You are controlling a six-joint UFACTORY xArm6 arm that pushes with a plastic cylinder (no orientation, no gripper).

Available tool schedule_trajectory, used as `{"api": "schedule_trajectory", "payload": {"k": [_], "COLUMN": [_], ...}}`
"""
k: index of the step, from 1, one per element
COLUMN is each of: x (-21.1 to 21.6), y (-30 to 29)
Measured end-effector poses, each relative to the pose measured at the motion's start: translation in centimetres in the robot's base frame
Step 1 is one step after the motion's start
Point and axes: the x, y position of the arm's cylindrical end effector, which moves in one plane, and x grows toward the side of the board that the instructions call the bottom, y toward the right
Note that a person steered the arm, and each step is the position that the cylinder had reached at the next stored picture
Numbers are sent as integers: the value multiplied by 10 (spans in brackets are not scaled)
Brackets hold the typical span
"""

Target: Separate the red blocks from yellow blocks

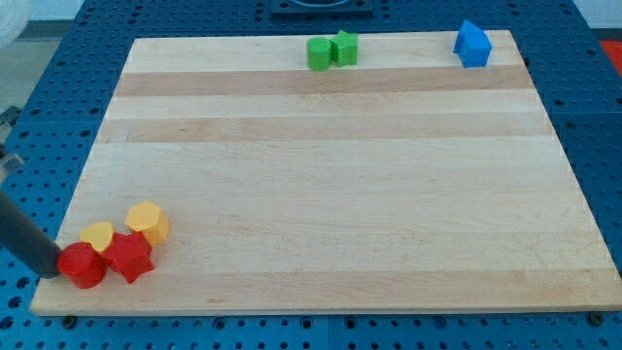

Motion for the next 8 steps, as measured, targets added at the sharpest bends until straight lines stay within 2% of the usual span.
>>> {"api": "schedule_trajectory", "payload": {"k": [1,2,3,4,5,8], "x": [0,0,5,4,36,35], "y": [25,25,-20,-21,-17,33]}}
